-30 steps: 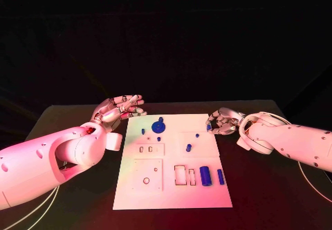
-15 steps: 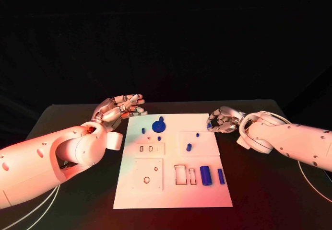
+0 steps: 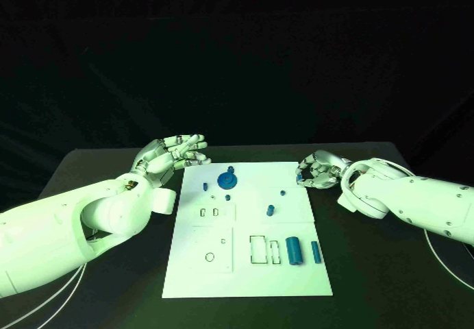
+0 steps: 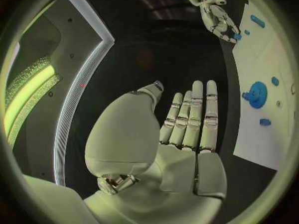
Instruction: Assemble the parts on the task board
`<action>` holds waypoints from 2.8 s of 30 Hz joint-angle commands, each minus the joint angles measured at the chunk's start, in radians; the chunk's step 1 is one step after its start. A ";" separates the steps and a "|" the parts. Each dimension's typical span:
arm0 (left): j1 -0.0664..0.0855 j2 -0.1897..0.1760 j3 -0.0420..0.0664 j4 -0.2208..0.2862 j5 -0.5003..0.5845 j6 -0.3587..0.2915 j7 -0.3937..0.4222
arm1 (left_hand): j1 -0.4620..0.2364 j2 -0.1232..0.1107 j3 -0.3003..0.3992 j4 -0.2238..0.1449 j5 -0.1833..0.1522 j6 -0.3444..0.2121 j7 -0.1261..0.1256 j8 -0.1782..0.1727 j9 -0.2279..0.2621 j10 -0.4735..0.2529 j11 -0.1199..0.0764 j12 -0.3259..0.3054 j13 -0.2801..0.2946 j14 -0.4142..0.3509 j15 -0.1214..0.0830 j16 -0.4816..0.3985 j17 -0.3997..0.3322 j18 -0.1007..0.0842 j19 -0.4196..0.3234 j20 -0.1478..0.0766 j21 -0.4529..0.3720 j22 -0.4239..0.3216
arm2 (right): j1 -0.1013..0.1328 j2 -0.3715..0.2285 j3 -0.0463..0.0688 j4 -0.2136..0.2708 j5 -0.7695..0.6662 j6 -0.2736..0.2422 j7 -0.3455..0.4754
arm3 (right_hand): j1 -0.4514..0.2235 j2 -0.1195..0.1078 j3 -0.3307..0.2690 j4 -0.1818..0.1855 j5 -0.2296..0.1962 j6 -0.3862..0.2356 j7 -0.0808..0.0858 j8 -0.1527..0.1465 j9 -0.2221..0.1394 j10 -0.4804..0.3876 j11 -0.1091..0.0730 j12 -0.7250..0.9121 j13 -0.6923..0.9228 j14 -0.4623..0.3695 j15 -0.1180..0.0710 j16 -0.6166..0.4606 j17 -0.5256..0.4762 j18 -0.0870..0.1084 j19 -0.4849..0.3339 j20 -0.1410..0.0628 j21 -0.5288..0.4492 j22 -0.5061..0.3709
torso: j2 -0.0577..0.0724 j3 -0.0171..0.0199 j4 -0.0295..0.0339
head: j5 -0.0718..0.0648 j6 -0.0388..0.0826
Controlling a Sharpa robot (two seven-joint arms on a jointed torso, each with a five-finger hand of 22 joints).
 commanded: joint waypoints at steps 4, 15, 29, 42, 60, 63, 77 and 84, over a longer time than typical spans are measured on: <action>0.001 0.002 0.001 0.002 -0.005 0.019 0.004 | 0.010 0.003 0.004 0.000 -0.002 -0.008 0.049 -0.002 0.002 0.003 0.006 -0.003 0.001 -0.003 0.003 -0.004 0.001 0.013 -0.006 0.001 -0.004 -0.001 | 0.000 0.004 0.000 -0.006 -0.013 -0.007 -0.001 | -0.003 0.012 0.011 -0.004 -0.007 0.027 -0.004 0.016 0.006 0.007 -0.002 0.007 0.025 0.087 -0.001 0.001 0.199 -0.009 0.005 -0.002 0.005 0.063 | 0.000 -0.0002 -0.0004 | -0.001 0.000; 0.001 0.001 0.001 0.003 -0.005 0.020 0.004 | 0.009 0.004 0.005 0.001 -0.003 -0.008 0.050 -0.002 0.002 0.004 0.006 -0.004 0.001 -0.003 0.004 -0.004 0.002 0.013 -0.007 0.001 -0.004 -0.002 | 0.000 0.018 0.000 -0.022 -0.023 0.001 -0.006 | -0.012 0.017 0.012 -0.009 -0.008 0.059 -0.018 0.039 0.016 0.009 -0.013 0.008 0.027 0.087 -0.010 0.001 0.200 -0.009 0.006 -0.009 0.006 0.066 | 0.000 -0.0003 0.0008 | -0.001 -0.003; 0.001 0.000 0.001 0.002 -0.005 0.022 0.002 | 0.009 0.004 0.005 0.001 -0.003 -0.008 0.050 -0.002 0.002 0.004 0.006 -0.004 0.001 -0.003 0.004 -0.004 0.002 0.013 -0.007 0.001 -0.004 -0.002 | -0.002 0.025 0.000 -0.011 -0.039 -0.077 -0.002 | -0.046 0.027 0.000 0.003 -0.009 0.116 -0.051 0.096 0.042 0.024 -0.041 0.016 0.040 0.088 -0.034 0.002 0.203 -0.011 0.013 -0.030 0.011 0.075 | -0.001 0.0006 -0.0005 | 0.001 -0.007; 0.001 -0.001 0.001 -0.002 -0.005 0.022 0.001 | 0.009 0.004 0.006 0.001 -0.002 -0.008 0.050 -0.002 0.003 0.005 0.006 -0.004 0.001 -0.003 0.004 -0.005 0.003 0.013 -0.007 0.001 -0.004 -0.002 | 0.017 -0.001 0.004 0.091 -0.034 -0.152 -0.015 | -0.046 0.042 0.007 0.006 -0.007 0.114 -0.055 0.102 0.045 0.027 -0.047 0.015 0.041 0.089 -0.040 0.002 0.205 -0.014 0.023 -0.036 0.023 0.088 | -0.003 -0.0007 -0.0027 | 0.001 -0.006; 0.001 0.002 0.000 -0.014 -0.005 0.015 0.011 | 0.010 0.005 0.007 0.000 -0.002 -0.008 0.049 -0.002 0.003 0.005 0.006 -0.005 0.001 -0.003 0.003 -0.005 0.004 0.013 -0.007 0.001 -0.004 -0.003 | 0.029 0.108 0.006 0.248 -0.111 -0.140 -0.028 | -0.045 0.047 0.011 0.006 -0.007 0.107 -0.055 0.101 0.045 0.030 -0.047 0.017 0.044 0.091 -0.040 0.005 0.212 -0.017 0.029 -0.038 0.033 0.097 | -0.011 -0.0079 -0.0010 | 0.024 -0.009; 0.001 0.003 0.000 -0.015 -0.005 0.013 0.011 | 0.011 0.005 0.007 0.000 -0.002 -0.008 0.049 -0.002 0.003 0.005 0.006 -0.005 0.001 -0.003 0.003 -0.005 0.004 0.013 -0.007 0.001 -0.004 -0.003 | 0.018 0.146 0.005 0.253 -0.135 -0.137 -0.035 | -0.045 0.047 0.011 0.005 -0.007 0.106 -0.054 0.101 0.045 0.029 -0.047 0.016 0.043 0.091 -0.040 0.005 0.212 -0.018 0.030 -0.038 0.034 0.098 | -0.010 -0.0070 -0.0015 | 0.027 -0.009; 0.001 0.008 0.000 -0.007 -0.005 0.016 0.007 | 0.012 0.005 0.008 -0.001 -0.002 -0.007 0.049 -0.001 0.003 0.006 0.006 -0.005 0.001 -0.003 0.003 -0.006 0.004 0.013 -0.007 0.001 -0.004 -0.003 | -0.029 0.286 -0.004 0.214 -0.223 -0.098 -0.112 | -0.044 0.046 0.012 0.003 -0.007 0.100 -0.053 0.099 0.045 0.028 -0.046 0.014 0.041 0.091 -0.040 0.005 0.211 -0.016 0.027 -0.038 0.029 0.093 | -0.007 -0.0050 -0.0024 | 0.051 -0.017; 0.001 0.008 0.000 -0.002 -0.005 0.016 0.007 | 0.012 0.005 0.008 -0.001 -0.002 -0.007 0.049 -0.001 0.003 0.006 0.006 -0.005 0.001 -0.003 0.003 -0.006 0.004 0.013 -0.007 0.001 -0.004 -0.003 | -0.044 0.308 -0.013 0.200 -0.271 -0.100 -0.168 | -0.045 0.047 0.012 0.004 -0.008 0.099 -0.052 0.099 0.045 0.028 -0.045 0.014 0.041 0.090 -0.040 0.004 0.210 -0.016 0.027 -0.038 0.029 0.093 | -0.008 -0.0047 -0.0024 | 0.053 -0.023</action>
